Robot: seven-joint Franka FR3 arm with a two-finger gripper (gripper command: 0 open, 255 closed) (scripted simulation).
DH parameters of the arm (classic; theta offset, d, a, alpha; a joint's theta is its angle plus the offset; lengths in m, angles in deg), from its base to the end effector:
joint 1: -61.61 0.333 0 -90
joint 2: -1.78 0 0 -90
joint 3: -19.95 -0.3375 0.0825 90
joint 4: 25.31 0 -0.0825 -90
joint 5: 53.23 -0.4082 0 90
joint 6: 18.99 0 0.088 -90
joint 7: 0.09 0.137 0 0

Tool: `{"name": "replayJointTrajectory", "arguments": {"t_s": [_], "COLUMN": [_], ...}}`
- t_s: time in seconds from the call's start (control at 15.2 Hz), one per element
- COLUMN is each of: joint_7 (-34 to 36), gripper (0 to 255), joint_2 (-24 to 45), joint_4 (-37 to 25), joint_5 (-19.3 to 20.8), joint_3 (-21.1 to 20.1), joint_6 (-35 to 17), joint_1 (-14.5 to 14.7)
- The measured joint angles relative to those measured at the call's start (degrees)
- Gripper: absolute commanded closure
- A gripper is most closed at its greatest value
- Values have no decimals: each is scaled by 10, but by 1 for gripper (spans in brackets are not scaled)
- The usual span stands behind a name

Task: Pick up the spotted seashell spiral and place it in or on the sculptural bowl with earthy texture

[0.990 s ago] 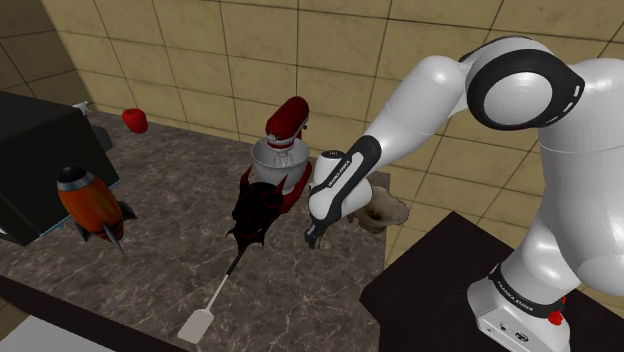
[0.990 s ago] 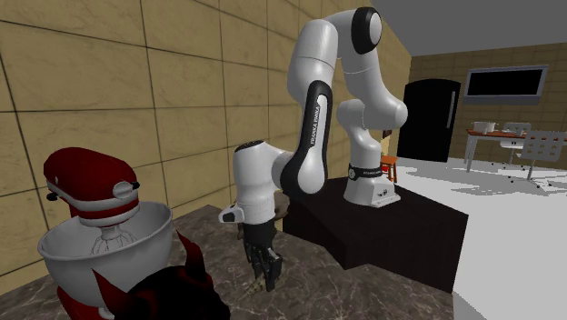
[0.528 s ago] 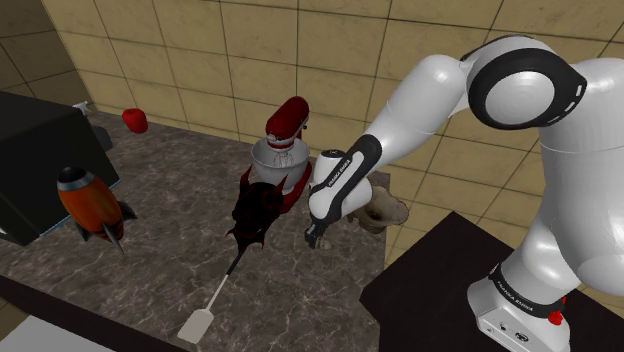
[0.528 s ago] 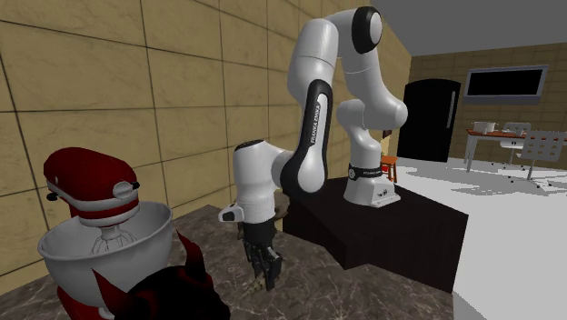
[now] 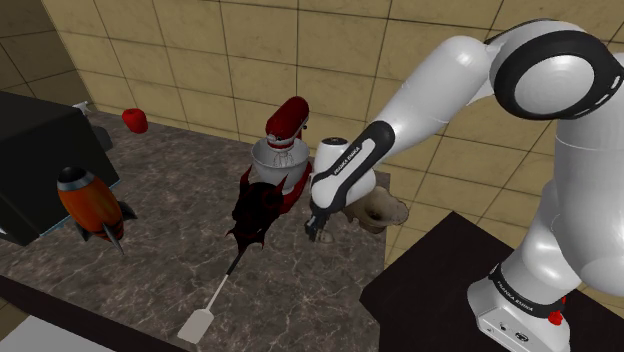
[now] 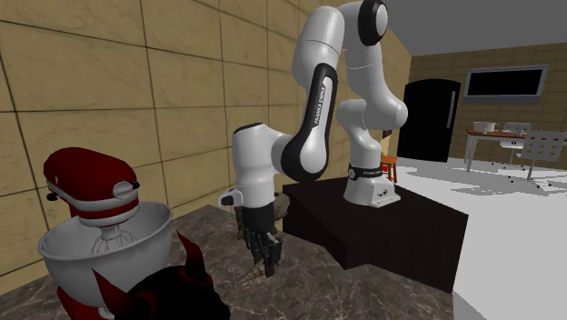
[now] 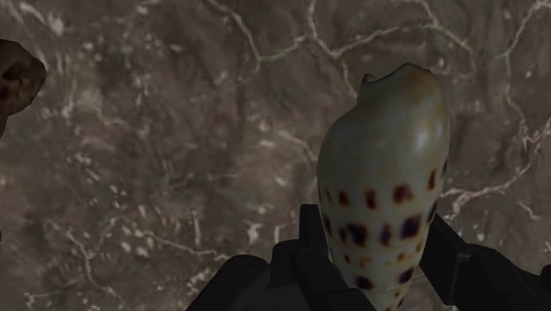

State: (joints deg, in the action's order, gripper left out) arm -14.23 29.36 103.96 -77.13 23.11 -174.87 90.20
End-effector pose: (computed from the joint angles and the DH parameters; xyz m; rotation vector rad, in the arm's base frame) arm 0.5016 0.2252 0.1124 -2.9650 -0.4695 0.0382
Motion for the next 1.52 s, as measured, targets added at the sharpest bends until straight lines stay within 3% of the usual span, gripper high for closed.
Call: {"name": "replayJointTrajectory", "arguments": {"t_s": [1.52], "joint_7": [77], "gripper": [255], "joint_2": [-165], "joint_4": [20], "joint_5": [82], "joint_3": [47], "joint_6": [140], "joint_1": [30]}}
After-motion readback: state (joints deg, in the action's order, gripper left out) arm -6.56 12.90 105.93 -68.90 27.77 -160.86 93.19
